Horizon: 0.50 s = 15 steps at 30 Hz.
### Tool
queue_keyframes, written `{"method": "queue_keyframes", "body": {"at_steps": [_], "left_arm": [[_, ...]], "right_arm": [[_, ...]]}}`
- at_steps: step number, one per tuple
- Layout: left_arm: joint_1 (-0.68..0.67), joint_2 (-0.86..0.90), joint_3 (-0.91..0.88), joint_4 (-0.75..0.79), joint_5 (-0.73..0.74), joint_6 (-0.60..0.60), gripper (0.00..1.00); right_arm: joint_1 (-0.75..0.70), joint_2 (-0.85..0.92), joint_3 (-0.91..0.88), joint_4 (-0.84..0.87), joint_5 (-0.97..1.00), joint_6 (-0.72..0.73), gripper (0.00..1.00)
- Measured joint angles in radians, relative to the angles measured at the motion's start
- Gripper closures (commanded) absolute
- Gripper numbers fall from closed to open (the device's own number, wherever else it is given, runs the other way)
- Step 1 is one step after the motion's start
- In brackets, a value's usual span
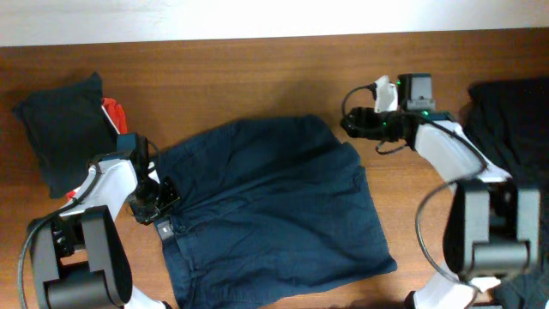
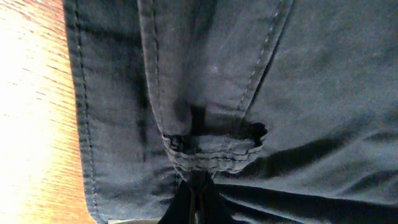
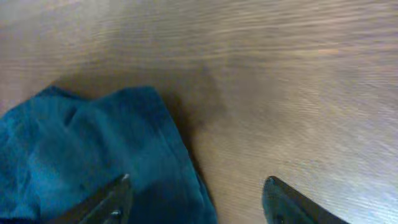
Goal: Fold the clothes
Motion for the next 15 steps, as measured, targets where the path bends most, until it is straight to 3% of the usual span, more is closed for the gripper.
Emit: {"method": "queue_keyframes", "body": {"at_steps": [7, 8, 9, 10, 11, 15], "left_arm": [[0.0, 0.0, 0.0, 0.006, 0.0, 0.0, 0.99], [0.0, 0.0, 0.0, 0.007, 0.0, 0.0, 0.99], [0.0, 0.0, 0.0, 0.01, 0.0, 0.0, 0.99], [0.0, 0.0, 0.0, 0.013, 0.0, 0.0, 0.99], [0.0, 0.0, 0.0, 0.016, 0.0, 0.0, 0.99], [0.0, 0.0, 0.0, 0.019, 0.0, 0.0, 0.99]], "right_arm": [[0.125, 0.24, 0.198, 0.037, -0.041, 0.0, 0.17], [0.138, 0.263, 0.198, 0.037, -0.042, 0.0, 0.3], [0.152, 0.285, 0.198, 0.046, -0.053, -0.004, 0.49], [0.161, 0.286, 0.203, 0.048, -0.053, -0.002, 0.89], [0.17, 0.287, 0.203, 0.045, -0.061, -0.017, 0.96], [0.192, 0.288, 0.214, -0.005, -0.084, -0.027, 0.96]]}}
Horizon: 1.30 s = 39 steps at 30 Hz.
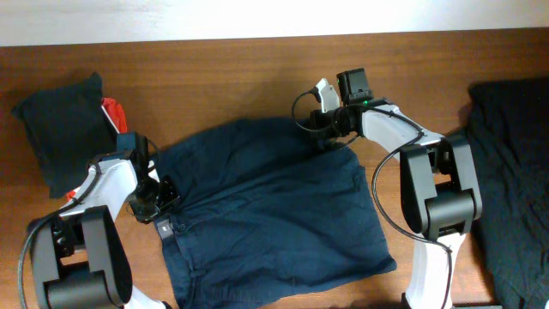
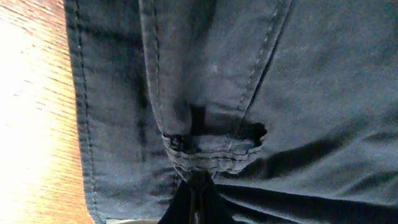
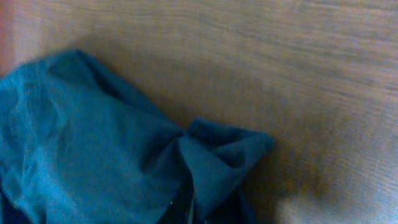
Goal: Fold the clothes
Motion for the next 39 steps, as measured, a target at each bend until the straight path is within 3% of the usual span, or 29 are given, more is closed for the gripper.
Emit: {"method": "queue_keyframes", "body": {"at_steps": [3, 6, 7, 8, 9, 14, 16, 26, 30, 33, 39], "left_arm": [[0.0, 0.0, 0.0, 0.007, 0.003, 0.0, 0.99], [-0.01, 0.0, 0.003, 0.061, 0.098, 0.0, 0.99], [-0.013, 0.0, 0.005, 0.075, 0.121, 0.0, 0.99], [-0.017, 0.0, 0.008, 0.101, 0.158, 0.0, 0.99], [-0.022, -0.002, 0.012, 0.123, 0.186, 0.0, 0.99], [0.003, -0.003, 0.005, 0.137, 0.124, 0.0, 0.99], [0.003, -0.003, 0.005, 0.137, 0.116, 0.0, 0.99], [0.003, -0.003, 0.005, 0.137, 0.108, 0.0, 0.99], [0.003, -0.003, 0.005, 0.141, 0.108, 0.0, 0.99], [0.003, -0.003, 0.005, 0.154, 0.108, 0.0, 0.99], [0.002, -0.003, 0.004, 0.187, 0.101, 0.0, 0.99]], "right_arm": [[-0.034, -0.003, 0.093, -0.122, 0.002, -0.005, 0.96], [-0.06, -0.024, 0.313, -0.329, 0.056, -0.009, 0.96], [-0.059, -0.035, 0.371, -0.384, 0.09, -0.011, 0.91], [-0.056, -0.049, 0.435, -0.447, 0.143, -0.01, 0.59], [-0.055, -0.067, 0.474, -0.478, 0.235, -0.008, 0.55], [-0.136, -0.105, 0.533, -0.71, 0.761, 0.074, 0.55], [-0.174, -0.081, 0.53, -0.778, 0.864, 0.143, 0.54], [-0.185, -0.032, 0.525, -0.837, 0.387, -0.05, 0.42], [-0.151, 0.015, 0.453, -0.699, 0.264, -0.116, 0.43], [-0.113, 0.045, 0.406, -0.584, 0.24, -0.127, 0.53], [-0.089, 0.104, 0.389, -0.434, 0.226, -0.104, 0.63]]}}
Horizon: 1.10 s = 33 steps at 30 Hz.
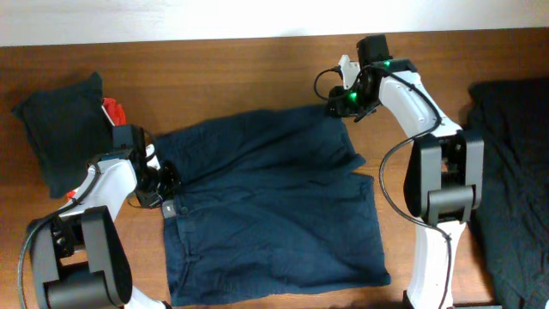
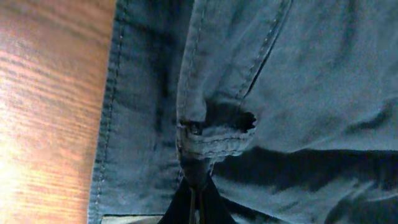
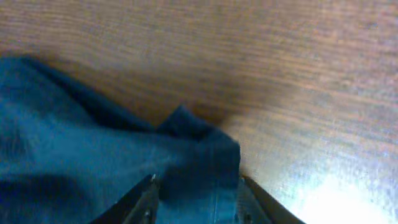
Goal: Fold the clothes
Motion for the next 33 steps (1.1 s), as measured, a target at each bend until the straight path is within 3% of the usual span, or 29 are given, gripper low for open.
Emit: {"method": "queue_keyframes", "body": {"at_steps": [9, 19, 20, 21, 22, 28, 33], "left_arm": [[0.0, 0.0, 0.0, 0.034, 0.0, 0.0, 0.99], [0.0, 0.0, 0.0, 0.037, 0.0, 0.0, 0.99], [0.0, 0.0, 0.0, 0.037, 0.0, 0.0, 0.99], [0.0, 0.0, 0.0, 0.037, 0.0, 0.0, 0.99], [0.0, 0.0, 0.0, 0.037, 0.0, 0.0, 0.99], [0.0, 0.0, 0.0, 0.038, 0.0, 0.0, 0.99], [-0.002, 0.0, -0.002, 0.105, 0.001, 0.0, 0.99]], "right_arm": [[-0.053, 0.0, -0.001, -0.108, 0.23, 0.135, 0.62], [0.007, 0.0, -0.106, -0.036, 0.208, 0.03, 0.56], [0.012, 0.0, -0.109, -0.015, 0.207, 0.029, 0.64], [0.013, 0.0, -0.111, -0.002, 0.206, 0.029, 0.85], [0.014, 0.0, -0.113, 0.01, 0.206, 0.027, 0.96], [0.014, 0.0, -0.121, 0.021, 0.212, 0.042, 0.96], [-0.013, 0.0, -0.111, 0.021, 0.269, 0.154, 0.96]]}}
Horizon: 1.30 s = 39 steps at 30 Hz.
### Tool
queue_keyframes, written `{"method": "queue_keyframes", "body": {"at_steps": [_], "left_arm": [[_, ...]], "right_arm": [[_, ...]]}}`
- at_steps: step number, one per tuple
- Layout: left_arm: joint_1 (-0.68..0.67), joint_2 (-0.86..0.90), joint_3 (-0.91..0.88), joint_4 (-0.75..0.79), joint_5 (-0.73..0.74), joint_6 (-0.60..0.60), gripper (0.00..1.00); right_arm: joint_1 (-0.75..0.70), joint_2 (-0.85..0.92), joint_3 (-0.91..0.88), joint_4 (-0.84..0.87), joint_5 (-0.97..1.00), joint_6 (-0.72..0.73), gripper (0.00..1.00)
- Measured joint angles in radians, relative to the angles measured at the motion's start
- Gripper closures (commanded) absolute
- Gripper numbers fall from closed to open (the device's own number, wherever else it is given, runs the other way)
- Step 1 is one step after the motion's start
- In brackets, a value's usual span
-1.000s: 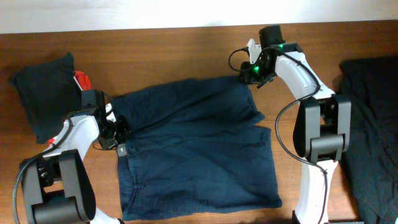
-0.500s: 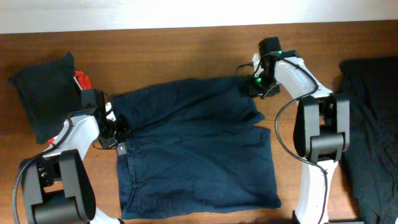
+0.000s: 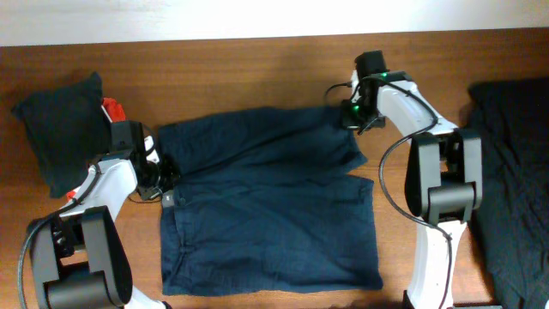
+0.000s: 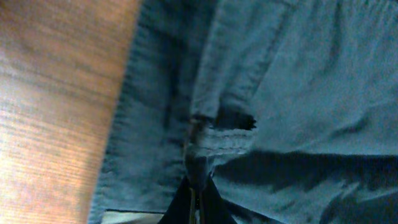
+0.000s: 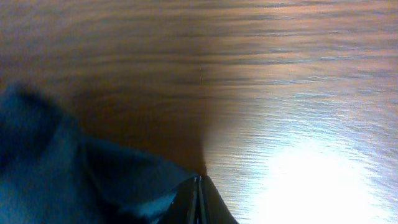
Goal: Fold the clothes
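Note:
Navy shorts [image 3: 266, 202] lie spread flat on the wooden table, waistband to the left, legs to the right. My left gripper [image 3: 163, 182] is shut on a fold of the waistband [image 4: 214, 146] by a belt loop, its fingertips [image 4: 189, 198] pressed together on the cloth. My right gripper [image 3: 350, 116] is at the far right corner of the upper leg. In the right wrist view this gripper [image 5: 198, 182] is shut, with the dark blue corner of cloth [image 5: 118, 180] pinched at its tips.
A dark folded garment [image 3: 56, 129] with a red item [image 3: 113, 112] beside it lies at the back left. A black pile of clothes [image 3: 515, 180] covers the right end of the table. Bare wood [image 3: 257, 73] runs behind the shorts.
My right gripper was open around the upper leg's corner and is now shut on it, slightly lower. The shorts lie flatter and straighter. The left gripper still holds the waistband.
The left gripper has stayed shut on the waistband throughout. The right gripper was first open beside the rumpled, slanted shorts, then shut on the upper leg's corner, then open with that corner further back and right. Now it grips the corner and the shorts lie square.

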Motion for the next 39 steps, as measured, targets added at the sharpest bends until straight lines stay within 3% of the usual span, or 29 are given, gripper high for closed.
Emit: {"method": "queue_keyframes", "body": {"at_steps": [5, 6, 7, 8, 11, 15, 21, 26, 31, 36, 39], "left_arm": [[-0.016, 0.0, -0.002, 0.114, 0.038, 0.0, 0.99], [-0.027, 0.0, -0.003, 0.162, 0.054, 0.0, 0.98], [-0.038, 0.0, -0.003, 0.192, 0.057, 0.0, 0.78], [-0.054, 0.0, -0.003, 0.225, 0.056, 0.0, 0.67], [-0.094, 0.0, -0.004, 0.275, 0.053, 0.002, 0.58], [-0.132, 0.0, -0.003, 0.286, 0.052, 0.007, 0.58], [-0.112, -0.003, 0.019, 0.16, 0.057, 0.007, 0.58], [-0.131, -0.018, 0.026, 0.069, 0.087, 0.008, 0.58], [-0.18, -0.018, 0.026, 0.021, 0.085, 0.008, 0.58], [-0.237, -0.018, 0.024, 0.02, 0.013, 0.007, 0.58], [-0.246, -0.018, 0.024, 0.017, -0.022, 0.007, 0.58]], "right_arm": [[-0.105, 0.0, 0.013, -0.001, -0.002, 0.083, 0.94], [-0.119, 0.0, 0.013, 0.0, -0.002, 0.083, 0.77], [-0.127, 0.0, 0.013, 0.005, -0.002, 0.08, 0.61], [-0.128, 0.0, 0.013, 0.009, 0.003, 0.079, 0.55], [-0.128, 0.0, 0.017, -0.005, 0.001, 0.071, 0.51], [-0.135, -0.015, 0.018, -0.071, -0.005, 0.063, 0.51], [-0.14, -0.138, 0.029, -0.148, -0.131, -0.05, 0.58], [-0.135, -0.106, 0.032, -0.153, -0.261, -0.08, 0.6], [-0.104, -0.033, 0.032, -0.104, -0.313, -0.099, 0.96], [-0.091, -0.023, 0.032, 0.016, -0.32, -0.087, 0.96], [-0.105, -0.023, 0.034, 0.183, -0.32, 0.024, 0.92]]}}
